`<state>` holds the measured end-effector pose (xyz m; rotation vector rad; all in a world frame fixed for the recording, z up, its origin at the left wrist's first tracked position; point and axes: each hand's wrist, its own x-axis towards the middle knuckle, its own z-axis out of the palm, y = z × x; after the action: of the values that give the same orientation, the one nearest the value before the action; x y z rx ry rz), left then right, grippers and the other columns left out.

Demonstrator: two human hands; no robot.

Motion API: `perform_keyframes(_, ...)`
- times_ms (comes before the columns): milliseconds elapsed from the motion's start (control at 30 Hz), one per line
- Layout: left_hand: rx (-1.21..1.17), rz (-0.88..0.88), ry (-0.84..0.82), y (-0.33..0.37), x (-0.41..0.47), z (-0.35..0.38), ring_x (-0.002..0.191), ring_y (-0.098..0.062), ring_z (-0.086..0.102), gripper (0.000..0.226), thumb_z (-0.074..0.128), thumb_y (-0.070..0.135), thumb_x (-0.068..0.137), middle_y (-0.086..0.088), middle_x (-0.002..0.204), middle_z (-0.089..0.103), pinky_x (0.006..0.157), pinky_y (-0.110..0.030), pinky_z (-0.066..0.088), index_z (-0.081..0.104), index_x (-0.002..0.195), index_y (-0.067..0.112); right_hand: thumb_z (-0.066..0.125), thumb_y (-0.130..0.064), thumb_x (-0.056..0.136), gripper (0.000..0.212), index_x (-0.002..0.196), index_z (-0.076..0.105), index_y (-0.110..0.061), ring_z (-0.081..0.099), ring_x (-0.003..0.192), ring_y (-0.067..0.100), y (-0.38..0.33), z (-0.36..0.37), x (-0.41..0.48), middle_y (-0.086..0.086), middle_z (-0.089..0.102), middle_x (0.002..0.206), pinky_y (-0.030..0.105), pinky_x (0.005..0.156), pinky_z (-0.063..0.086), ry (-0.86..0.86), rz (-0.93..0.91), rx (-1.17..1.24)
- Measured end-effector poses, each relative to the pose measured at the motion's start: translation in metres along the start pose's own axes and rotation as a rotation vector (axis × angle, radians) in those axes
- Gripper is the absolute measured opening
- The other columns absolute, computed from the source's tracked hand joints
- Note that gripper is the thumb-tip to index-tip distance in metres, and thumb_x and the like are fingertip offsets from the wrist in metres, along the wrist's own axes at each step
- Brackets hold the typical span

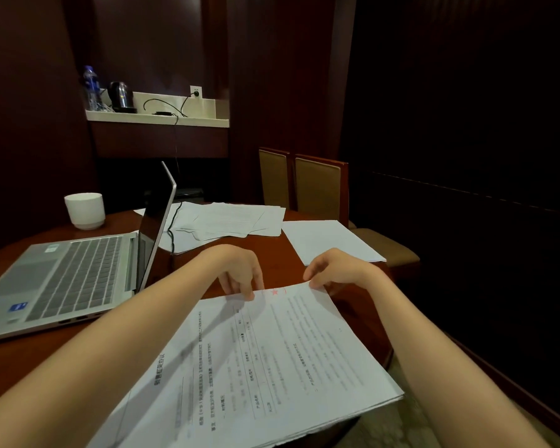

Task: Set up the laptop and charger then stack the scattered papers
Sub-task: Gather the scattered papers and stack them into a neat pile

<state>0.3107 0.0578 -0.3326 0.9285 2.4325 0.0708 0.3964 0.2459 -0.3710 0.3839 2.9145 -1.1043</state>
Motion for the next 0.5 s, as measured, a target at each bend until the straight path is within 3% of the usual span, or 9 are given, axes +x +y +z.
perform_keyframes(200,0.073,0.009,0.186,0.008,0.006,0.003,0.116,-0.023,0.055,0.037,0.057,0.012,0.091,-0.006,0.131,0.052,0.086,-0.026,0.045,0.054,0.128,0.014,0.065,-0.014,0.086,0.015,0.099,0.061,-0.022,0.053,0.1,0.014,0.004,0.002,0.013,-0.001,0.055,0.112,0.016,0.068,0.048,0.04,0.012,-0.04)
perform_keyframes(300,0.1,0.024,0.286,0.011,0.017,0.005,0.12,-0.024,0.049,0.037,0.051,0.01,0.094,-0.007,0.133,0.049,0.088,-0.024,0.043,0.053,0.13,0.011,0.059,-0.02,0.091,0.025,0.115,0.056,-0.022,0.049,0.11,0.016,0.011,0.004,0.026,0.004,0.051,0.13,0.023,0.085,0.043,0.144,0.033,-0.054)
perform_keyframes(400,0.126,0.029,0.275,0.006,0.029,0.009,0.105,-0.021,0.051,0.034,0.051,0.013,0.092,-0.006,0.122,0.054,0.082,-0.024,0.04,0.056,0.126,0.011,0.054,-0.033,0.093,0.044,0.134,0.043,-0.019,0.04,0.129,0.023,0.021,0.011,0.037,0.006,0.037,0.145,0.031,0.102,0.036,0.246,0.091,-0.04)
perform_keyframes(500,0.167,0.035,0.238,0.0,0.041,0.012,0.119,-0.024,0.048,0.042,0.048,0.024,0.095,-0.005,0.135,0.048,0.092,-0.028,0.041,0.043,0.136,0.016,0.047,-0.049,0.093,0.062,0.143,0.032,-0.016,0.023,0.141,0.028,0.035,0.023,0.047,0.008,0.023,0.154,0.046,0.115,0.021,0.252,0.161,-0.119)
